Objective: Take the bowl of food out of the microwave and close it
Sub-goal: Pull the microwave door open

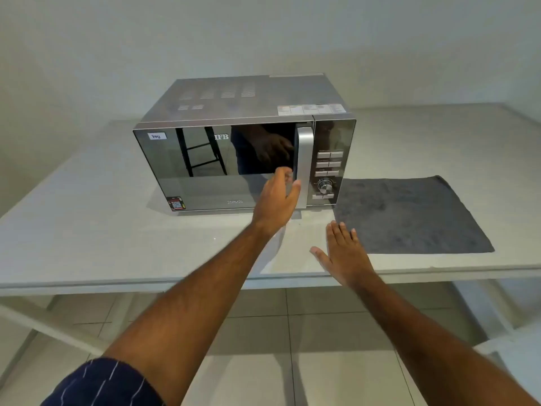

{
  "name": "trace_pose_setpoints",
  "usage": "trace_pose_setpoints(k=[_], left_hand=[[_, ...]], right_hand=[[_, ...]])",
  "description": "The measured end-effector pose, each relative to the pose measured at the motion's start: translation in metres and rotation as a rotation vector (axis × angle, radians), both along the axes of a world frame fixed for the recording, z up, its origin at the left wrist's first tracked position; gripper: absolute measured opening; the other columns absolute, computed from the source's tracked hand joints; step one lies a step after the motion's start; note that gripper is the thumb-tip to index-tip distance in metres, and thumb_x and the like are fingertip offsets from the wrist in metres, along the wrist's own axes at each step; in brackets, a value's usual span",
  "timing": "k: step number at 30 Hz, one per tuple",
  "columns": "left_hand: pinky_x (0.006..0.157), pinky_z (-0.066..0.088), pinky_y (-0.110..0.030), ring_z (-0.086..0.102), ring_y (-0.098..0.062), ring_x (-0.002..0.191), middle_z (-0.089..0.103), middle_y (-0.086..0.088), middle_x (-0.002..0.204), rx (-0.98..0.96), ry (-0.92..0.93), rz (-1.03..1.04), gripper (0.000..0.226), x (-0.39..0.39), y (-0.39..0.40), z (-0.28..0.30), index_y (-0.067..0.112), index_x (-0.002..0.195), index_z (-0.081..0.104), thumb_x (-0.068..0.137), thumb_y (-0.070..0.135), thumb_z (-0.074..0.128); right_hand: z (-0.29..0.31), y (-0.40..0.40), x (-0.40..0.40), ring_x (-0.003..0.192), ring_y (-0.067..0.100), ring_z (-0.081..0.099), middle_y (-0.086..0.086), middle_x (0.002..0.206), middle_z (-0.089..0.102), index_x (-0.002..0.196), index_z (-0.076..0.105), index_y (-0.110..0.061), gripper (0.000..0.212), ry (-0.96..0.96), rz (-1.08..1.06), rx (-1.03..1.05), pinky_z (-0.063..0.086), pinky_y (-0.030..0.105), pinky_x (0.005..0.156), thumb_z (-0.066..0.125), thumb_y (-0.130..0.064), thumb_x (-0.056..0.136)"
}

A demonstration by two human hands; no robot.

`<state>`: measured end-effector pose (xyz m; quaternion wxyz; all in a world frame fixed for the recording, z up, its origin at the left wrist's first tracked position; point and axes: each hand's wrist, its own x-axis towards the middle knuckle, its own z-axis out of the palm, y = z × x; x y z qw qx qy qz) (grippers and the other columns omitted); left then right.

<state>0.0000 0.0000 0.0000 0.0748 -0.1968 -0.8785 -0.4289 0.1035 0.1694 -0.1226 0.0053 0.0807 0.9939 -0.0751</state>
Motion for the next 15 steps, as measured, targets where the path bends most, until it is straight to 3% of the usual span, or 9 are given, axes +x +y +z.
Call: trace_pose_setpoints(k=[4, 7, 10, 15], left_hand=[[0.100, 0.055, -0.042, 0.062, -0.026, 0.124, 0.063, -0.009, 0.139, -0.003, 0.058, -0.002, 0.046, -0.010, 0.021, 0.021, 0.015, 0.147, 0.043, 0.110, 0.041, 0.050], [0.096, 0.057, -0.040, 0.064, -0.023, 0.116, 0.064, -0.009, 0.132, 0.021, 0.078, -0.047, 0.040, -0.017, 0.030, 0.022, 0.013, 0.144, 0.043, 0.112, 0.035, 0.048], [0.091, 0.057, -0.035, 0.061, -0.016, 0.105, 0.064, -0.011, 0.130, 0.049, 0.052, -0.066, 0.036, -0.022, 0.035, 0.024, 0.010, 0.143, 0.041, 0.113, 0.029, 0.046], [0.087, 0.051, -0.029, 0.060, -0.015, 0.108, 0.063, -0.012, 0.131, 0.068, 0.009, -0.074, 0.036, -0.023, 0.036, 0.023, 0.008, 0.143, 0.041, 0.114, 0.027, 0.046]], right_hand=[[0.000, -0.001, 0.002, 0.164, 0.030, 0.005, 0.013, 0.177, 0.009, 0.166, 0.006, -0.006, 0.097, 0.006, -0.009, 0.018, 0.004, 0.048, 0.132, 0.015, -0.076, 0.098], [-0.002, 0.001, 0.001, 0.164, 0.030, 0.005, 0.014, 0.177, 0.010, 0.166, 0.007, -0.006, 0.097, 0.015, -0.001, 0.016, 0.005, 0.049, 0.132, 0.015, -0.075, 0.099], [-0.001, 0.002, 0.001, 0.164, 0.030, 0.006, 0.014, 0.177, 0.010, 0.166, 0.007, -0.005, 0.097, 0.012, 0.004, 0.020, 0.006, 0.049, 0.132, 0.015, -0.075, 0.098], [-0.003, 0.003, 0.001, 0.164, 0.030, 0.004, 0.014, 0.177, 0.009, 0.166, 0.006, -0.005, 0.097, 0.009, 0.009, 0.005, 0.007, 0.050, 0.132, 0.015, -0.074, 0.099]])
